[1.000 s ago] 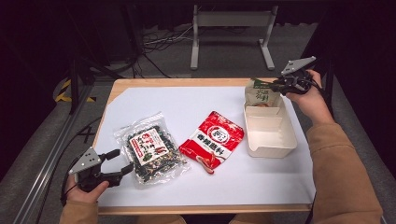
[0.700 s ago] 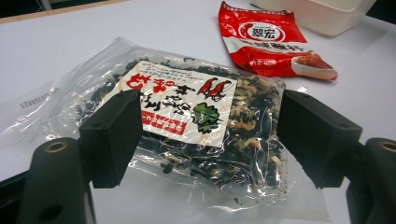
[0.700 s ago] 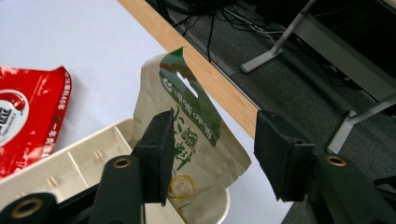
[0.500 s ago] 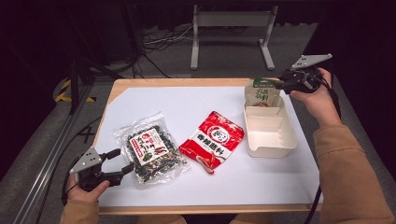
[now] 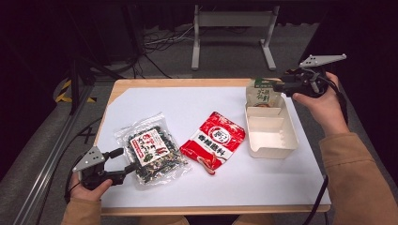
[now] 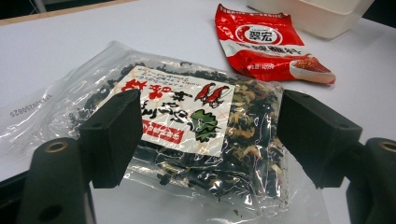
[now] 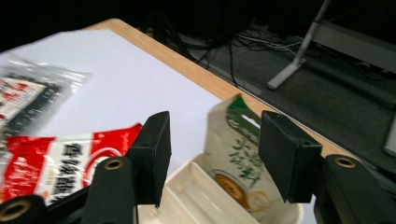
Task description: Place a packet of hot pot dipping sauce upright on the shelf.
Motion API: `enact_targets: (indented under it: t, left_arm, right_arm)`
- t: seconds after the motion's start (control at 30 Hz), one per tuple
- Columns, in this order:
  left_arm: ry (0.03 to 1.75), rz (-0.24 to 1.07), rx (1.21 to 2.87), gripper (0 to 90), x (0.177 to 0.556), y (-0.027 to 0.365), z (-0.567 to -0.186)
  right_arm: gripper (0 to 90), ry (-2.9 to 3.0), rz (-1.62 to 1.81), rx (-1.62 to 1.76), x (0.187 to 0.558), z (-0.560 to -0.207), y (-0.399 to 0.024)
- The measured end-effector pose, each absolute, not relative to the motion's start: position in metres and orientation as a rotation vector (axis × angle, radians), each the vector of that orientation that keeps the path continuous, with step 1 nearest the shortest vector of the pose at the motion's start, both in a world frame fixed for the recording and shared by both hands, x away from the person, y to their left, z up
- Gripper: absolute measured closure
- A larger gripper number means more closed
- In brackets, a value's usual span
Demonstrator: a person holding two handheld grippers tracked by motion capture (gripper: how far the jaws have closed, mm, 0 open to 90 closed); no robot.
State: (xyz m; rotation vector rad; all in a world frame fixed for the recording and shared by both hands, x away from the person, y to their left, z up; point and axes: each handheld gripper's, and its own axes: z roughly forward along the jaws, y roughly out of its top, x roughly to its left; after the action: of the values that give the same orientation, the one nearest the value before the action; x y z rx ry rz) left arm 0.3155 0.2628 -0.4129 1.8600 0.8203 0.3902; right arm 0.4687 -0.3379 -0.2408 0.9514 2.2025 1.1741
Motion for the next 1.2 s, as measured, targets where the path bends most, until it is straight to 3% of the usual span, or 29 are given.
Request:
enact_targets:
  t: [0.5,1.2]
  left_arm:
    - [0.803,0.376,1.866,23.4,0.324,0.256,-0.413]
    - [0.800,0.381,1.868,23.4,0.324,0.257,-0.413]
  right_arm:
    - [41.7,2.244,1.219,0.885,0.434,-0.247,-0.314]
    - [41.0,2.375,1.250,0.858,0.427,-0.269,-0.273]
